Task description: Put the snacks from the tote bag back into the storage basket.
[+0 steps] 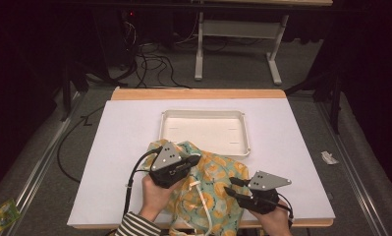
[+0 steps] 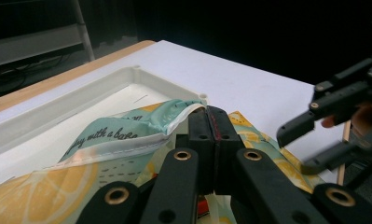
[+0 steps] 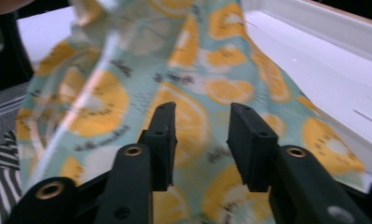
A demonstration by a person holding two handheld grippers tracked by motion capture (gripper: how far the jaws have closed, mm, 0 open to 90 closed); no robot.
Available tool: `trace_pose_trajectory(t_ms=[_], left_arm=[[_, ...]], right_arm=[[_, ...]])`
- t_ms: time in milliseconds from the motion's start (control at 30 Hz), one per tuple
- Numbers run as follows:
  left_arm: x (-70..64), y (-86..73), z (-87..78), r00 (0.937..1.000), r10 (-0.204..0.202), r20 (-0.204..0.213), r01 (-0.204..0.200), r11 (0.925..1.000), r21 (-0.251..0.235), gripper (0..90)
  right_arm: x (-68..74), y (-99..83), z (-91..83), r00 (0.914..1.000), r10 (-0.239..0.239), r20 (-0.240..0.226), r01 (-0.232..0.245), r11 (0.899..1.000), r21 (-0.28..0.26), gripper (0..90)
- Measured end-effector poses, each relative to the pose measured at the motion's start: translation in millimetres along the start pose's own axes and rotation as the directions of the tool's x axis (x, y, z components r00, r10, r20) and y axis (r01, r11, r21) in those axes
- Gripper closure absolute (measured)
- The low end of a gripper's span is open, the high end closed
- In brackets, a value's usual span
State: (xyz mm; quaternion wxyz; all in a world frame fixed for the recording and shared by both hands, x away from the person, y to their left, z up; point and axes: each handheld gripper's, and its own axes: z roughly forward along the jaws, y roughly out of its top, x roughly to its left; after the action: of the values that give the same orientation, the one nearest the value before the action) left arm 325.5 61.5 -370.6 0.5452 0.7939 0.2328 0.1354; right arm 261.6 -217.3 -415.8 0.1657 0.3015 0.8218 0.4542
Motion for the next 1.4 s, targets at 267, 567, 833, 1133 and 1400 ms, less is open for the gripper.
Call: trace_pose_trajectory(t_ms=[267,567,833,1133,1400], left_arm=[[0.3,-2.8,-0.1,1.0,0.0,-0.002,0.0,1.0,0.005,89.5],[-0.5,-2.5,-3.0,1.0,0.003,0.004,-0.003,1.0,-0.004,89.5],[-0.8,-2.8,-1.8,0.9999,0.005,0.014,-0.005,1.0,0.0,85.2],[-1.2,-6.6,-3.6,0.9998,0.015,-0.014,-0.015,0.9998,0.014,75.2],[-0.2,-13.2,-3.6,0.999,0.006,-0.044,-0.004,0.9988,0.049,64.5]], right_arm=[[20.6,6.3,13.4,0.9988,-0.048,-0.01,0.048,0.998,0.032,57.0],[16.9,-0.4,26.8,0.9985,-0.054,-0.002,0.054,0.994,0.091,90.0],[4.0,3.1,11.2,0.9987,-0.039,0.032,0.038,0.999,0.032,90.0],[-23.0,8.2,-12.8,0.9945,0.018,0.103,-0.014,0.999,-0.042,90.0],[-50.4,3.8,-21.5,0.9837,0.08,0.161,-0.072,0.996,-0.058,90.0]])
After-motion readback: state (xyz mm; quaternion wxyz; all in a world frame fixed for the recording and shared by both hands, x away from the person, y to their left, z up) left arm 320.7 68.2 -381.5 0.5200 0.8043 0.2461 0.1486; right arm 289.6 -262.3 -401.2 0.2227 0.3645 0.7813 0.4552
